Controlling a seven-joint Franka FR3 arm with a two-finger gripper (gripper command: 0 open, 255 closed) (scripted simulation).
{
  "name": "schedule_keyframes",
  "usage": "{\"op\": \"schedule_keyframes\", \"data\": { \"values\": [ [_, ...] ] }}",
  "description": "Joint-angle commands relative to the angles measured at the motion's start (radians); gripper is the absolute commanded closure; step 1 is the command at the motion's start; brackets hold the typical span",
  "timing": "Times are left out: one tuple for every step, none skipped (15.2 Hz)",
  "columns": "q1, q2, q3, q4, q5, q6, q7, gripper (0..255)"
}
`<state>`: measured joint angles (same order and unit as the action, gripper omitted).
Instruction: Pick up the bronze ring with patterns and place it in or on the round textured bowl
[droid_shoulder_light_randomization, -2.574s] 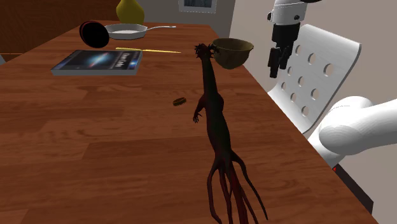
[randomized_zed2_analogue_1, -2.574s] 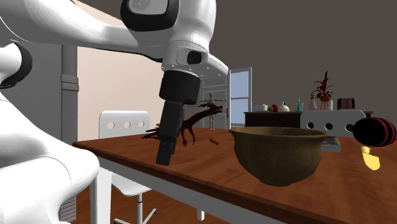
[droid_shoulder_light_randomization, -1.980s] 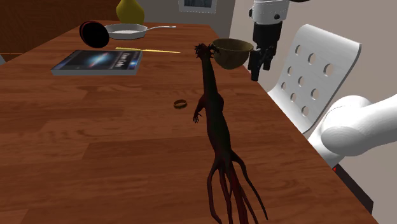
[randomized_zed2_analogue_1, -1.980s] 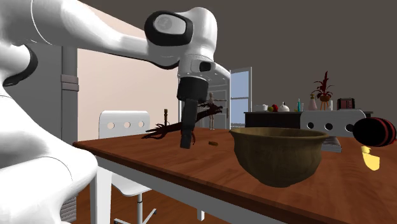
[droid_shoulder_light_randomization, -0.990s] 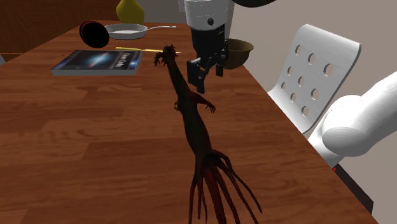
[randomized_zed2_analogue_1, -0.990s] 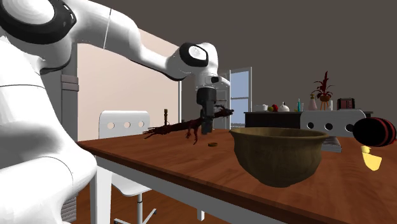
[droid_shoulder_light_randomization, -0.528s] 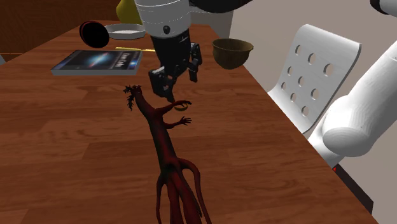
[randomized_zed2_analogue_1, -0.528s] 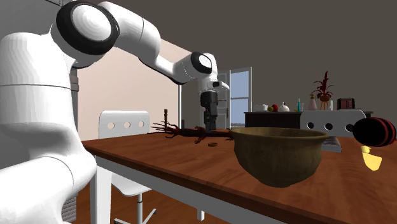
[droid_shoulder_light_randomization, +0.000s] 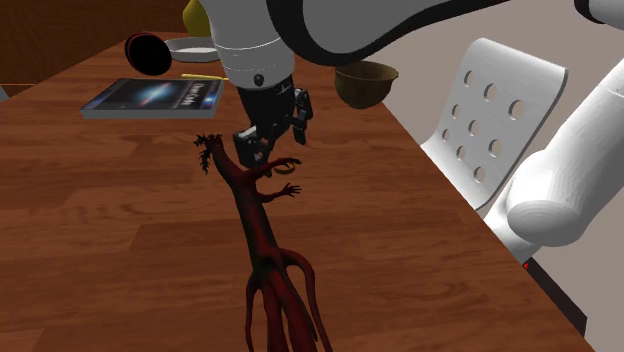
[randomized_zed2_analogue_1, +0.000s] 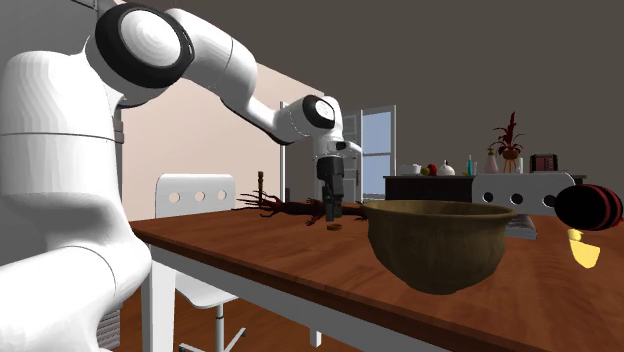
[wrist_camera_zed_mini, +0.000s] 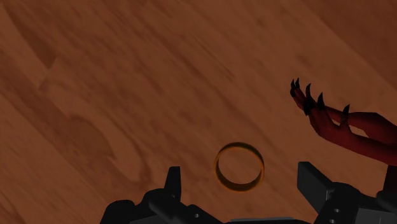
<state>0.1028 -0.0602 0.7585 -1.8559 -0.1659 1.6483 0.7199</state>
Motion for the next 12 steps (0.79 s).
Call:
{"op": "schedule_keyframes", "data": {
  "values": [
    [-0.001, -0.002, -0.001, -0.013, 0.001, 0.012, -0.001, 0],
    [-0.001, -0.002, -0.001, -0.013, 0.001, 0.012, -0.001, 0],
    [-0.001, -0.002, -0.001, -0.013, 0.001, 0.012, -0.001, 0],
    [-0.001, -0.002, -0.002, -0.013, 0.001, 0.012, -0.001, 0],
    [-0.001, -0.002, -0.002, -0.013, 0.001, 0.012, -0.001, 0],
    [-0.001, -0.002, -0.002, -0.013, 0.001, 0.012, -0.001, 0],
    [-0.001, -0.002, -0.002, -0.013, 0.001, 0.012, -0.001, 0],
    [-0.001, -0.002, -0.002, -0.013, 0.001, 0.012, -0.001, 0],
    [-0.001, -0.002, -0.001, -0.012, 0.001, 0.011, -0.001, 255],
    [-0.001, -0.001, -0.001, -0.011, 0.0, 0.011, 0.0, 255],
    [-0.001, -0.001, -0.001, -0.011, 0.0, 0.011, 0.0, 255],
    [-0.001, -0.001, -0.001, -0.012, 0.0, 0.011, 0.0, 255]
  ]
}}
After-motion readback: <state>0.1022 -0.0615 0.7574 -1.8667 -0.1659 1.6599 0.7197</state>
